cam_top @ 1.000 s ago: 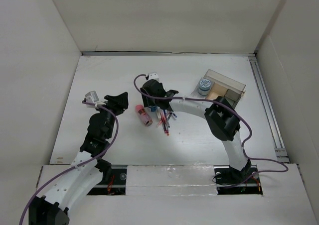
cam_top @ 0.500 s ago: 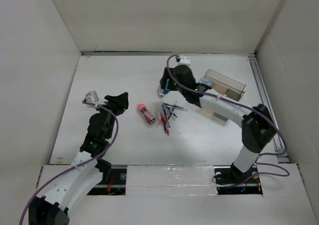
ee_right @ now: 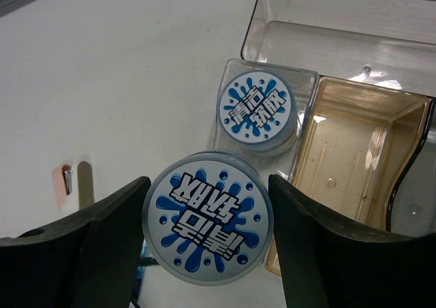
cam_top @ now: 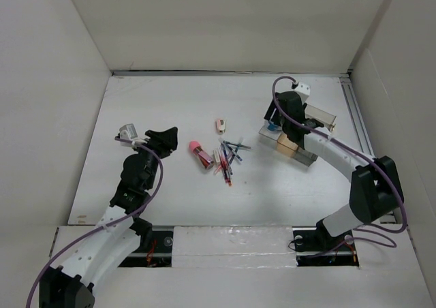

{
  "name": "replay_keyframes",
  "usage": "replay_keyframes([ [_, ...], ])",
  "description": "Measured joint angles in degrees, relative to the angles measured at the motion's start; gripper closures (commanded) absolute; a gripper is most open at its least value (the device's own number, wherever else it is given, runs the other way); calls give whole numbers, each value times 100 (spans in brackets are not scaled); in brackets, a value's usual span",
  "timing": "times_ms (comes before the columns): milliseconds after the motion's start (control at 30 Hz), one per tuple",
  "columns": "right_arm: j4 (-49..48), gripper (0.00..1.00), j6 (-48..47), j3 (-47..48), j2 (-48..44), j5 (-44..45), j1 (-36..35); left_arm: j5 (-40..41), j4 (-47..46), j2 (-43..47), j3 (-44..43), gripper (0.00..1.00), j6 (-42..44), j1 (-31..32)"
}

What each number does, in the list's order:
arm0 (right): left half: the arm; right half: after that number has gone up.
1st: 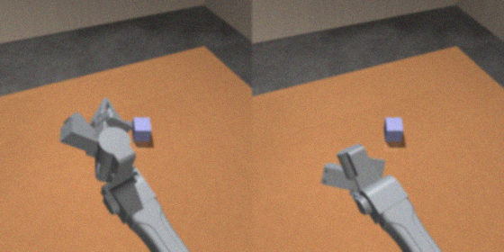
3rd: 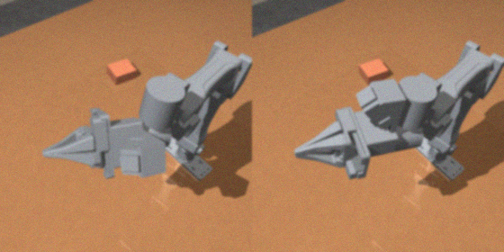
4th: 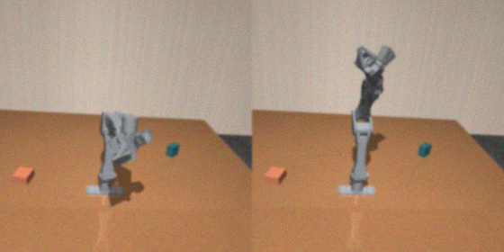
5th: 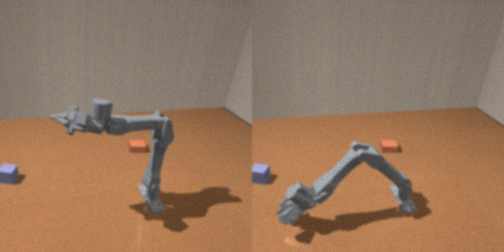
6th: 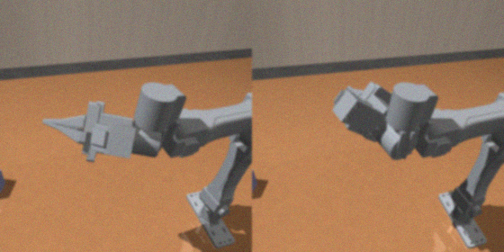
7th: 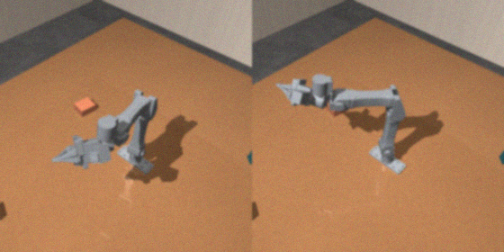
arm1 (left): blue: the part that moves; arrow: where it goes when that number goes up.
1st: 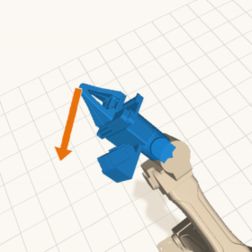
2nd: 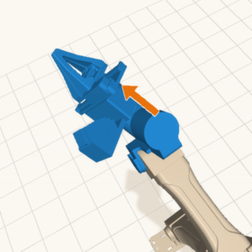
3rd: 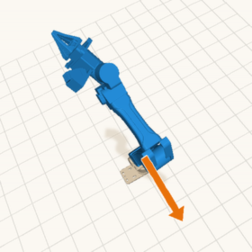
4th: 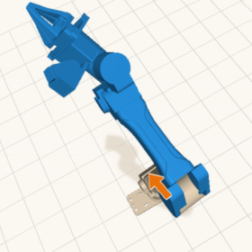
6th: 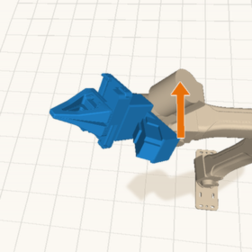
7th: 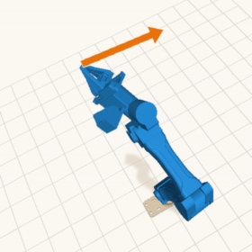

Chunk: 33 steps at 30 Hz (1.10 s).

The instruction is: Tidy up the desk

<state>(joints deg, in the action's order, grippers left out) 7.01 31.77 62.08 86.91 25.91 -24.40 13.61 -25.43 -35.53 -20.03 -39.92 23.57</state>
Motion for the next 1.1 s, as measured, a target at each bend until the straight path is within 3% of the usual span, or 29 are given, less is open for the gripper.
replay_keyframes([
  [167, 133, 53, 0, 17, 155, 24, 13, -4, 2, 28, 0, 48, 0, 0],
  [333, 308, 44, 4, 24, 426, 44, 26, -7, -4, 127, 0, 48, 0, 0],
  [467, 380, 13, 11, 116, 595, 52, 44, -9, -4, 120, 0, 47, 0, 0],
  [533, 426, 13, 7, 157, 601, 83, 44, -7, -2, 120, 0, 47, 0, 0],
  [633, 396, 18, -4, 247, 546, 138, -13, -9, 0, 129, 0, 47, -2, 0],
  [667, 391, 29, -15, 247, 483, 166, -72, -7, 0, 133, 0, 47, 0, 0],
  [733, 380, 63, -83, 251, 358, 177, -282, 0, 0, 142, 0, 47, 0, 0],
  [767, 374, 91, -107, 271, 308, 173, -452, 0, 2, 144, 0, 47, 0, 0],
  [800, 323, 100, -127, 315, 278, 127, -728, 0, 2, 146, 0, 47, 0, 0],
  [1000, 214, 100, -153, 481, 603, -616, -1976, 17, 2, 157, 0, 47, 0, 0],
  [1033, 201, 96, -153, 496, 754, -715, -2168, 13, 2, 155, 0, 47, 0, 0],
  [1100, 214, 72, -125, 496, 1073, -885, -2457, 13, -2, 153, 0, 47, 0, 0],
])
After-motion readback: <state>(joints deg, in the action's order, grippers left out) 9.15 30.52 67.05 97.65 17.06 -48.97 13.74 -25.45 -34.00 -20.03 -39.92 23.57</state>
